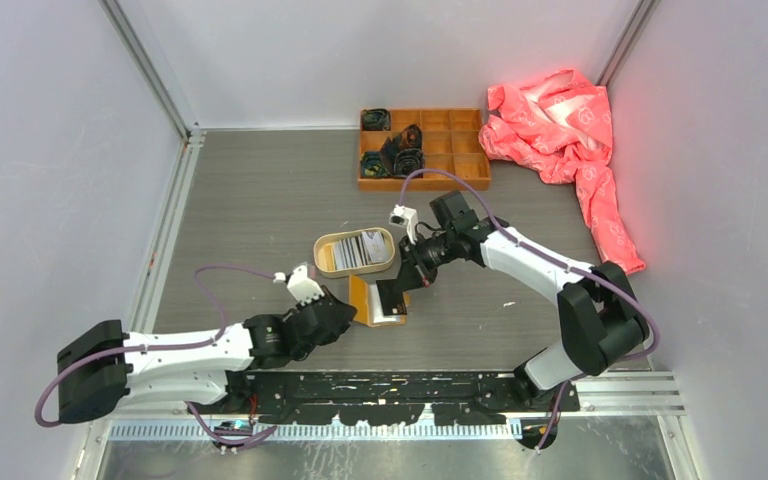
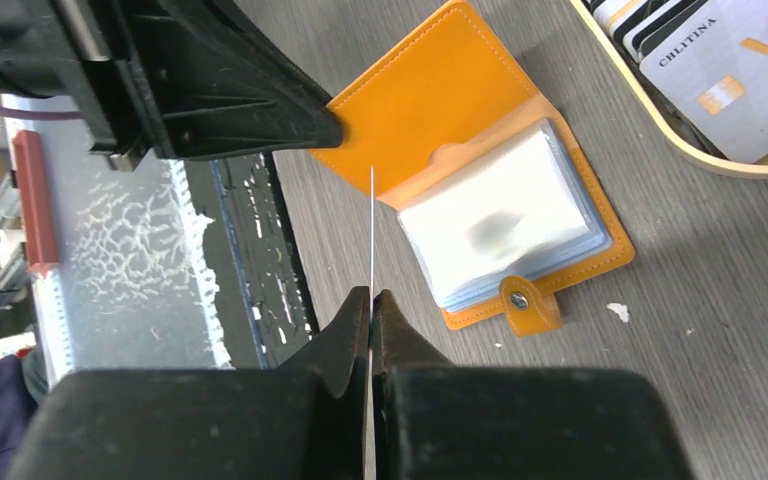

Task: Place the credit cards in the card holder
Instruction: Open the card holder at the center of the board.

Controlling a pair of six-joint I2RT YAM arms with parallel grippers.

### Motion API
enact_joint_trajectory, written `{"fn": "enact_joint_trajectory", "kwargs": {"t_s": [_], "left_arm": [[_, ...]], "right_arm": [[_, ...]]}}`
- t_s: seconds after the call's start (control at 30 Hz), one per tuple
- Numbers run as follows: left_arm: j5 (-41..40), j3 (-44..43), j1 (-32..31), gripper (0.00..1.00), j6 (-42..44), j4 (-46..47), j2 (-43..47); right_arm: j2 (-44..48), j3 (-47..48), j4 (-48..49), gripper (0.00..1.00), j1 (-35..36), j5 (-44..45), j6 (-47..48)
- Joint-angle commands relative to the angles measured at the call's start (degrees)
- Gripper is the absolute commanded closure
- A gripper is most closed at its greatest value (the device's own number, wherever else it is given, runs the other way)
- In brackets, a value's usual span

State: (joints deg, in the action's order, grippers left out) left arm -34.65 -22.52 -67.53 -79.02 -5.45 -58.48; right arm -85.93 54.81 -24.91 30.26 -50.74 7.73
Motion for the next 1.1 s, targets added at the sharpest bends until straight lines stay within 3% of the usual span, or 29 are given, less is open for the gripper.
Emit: {"fn": "enact_joint_trajectory", "kwargs": {"t_s": [0.0,0.47,1.07], "left_arm": [[-4.62,-4.53,-1.79,1.0,-2.21,-1.5,-2.48],[-5.83,-0.69,-2.3,1.0,-6.15,-2.28,-2.17],[-4.53,-0.9,-3.15,1.0,-4.71,-0.17,-3.16]], "right_arm": [[1.76,0.98,1.87,0.99,1.25,5.22,1.55],[-2.36,3.2,0.71,0.99,1.46,25.5,-2.21],[-3.22,1.59,3.84,0.99,-2.48,18.96,-9.25]]}}
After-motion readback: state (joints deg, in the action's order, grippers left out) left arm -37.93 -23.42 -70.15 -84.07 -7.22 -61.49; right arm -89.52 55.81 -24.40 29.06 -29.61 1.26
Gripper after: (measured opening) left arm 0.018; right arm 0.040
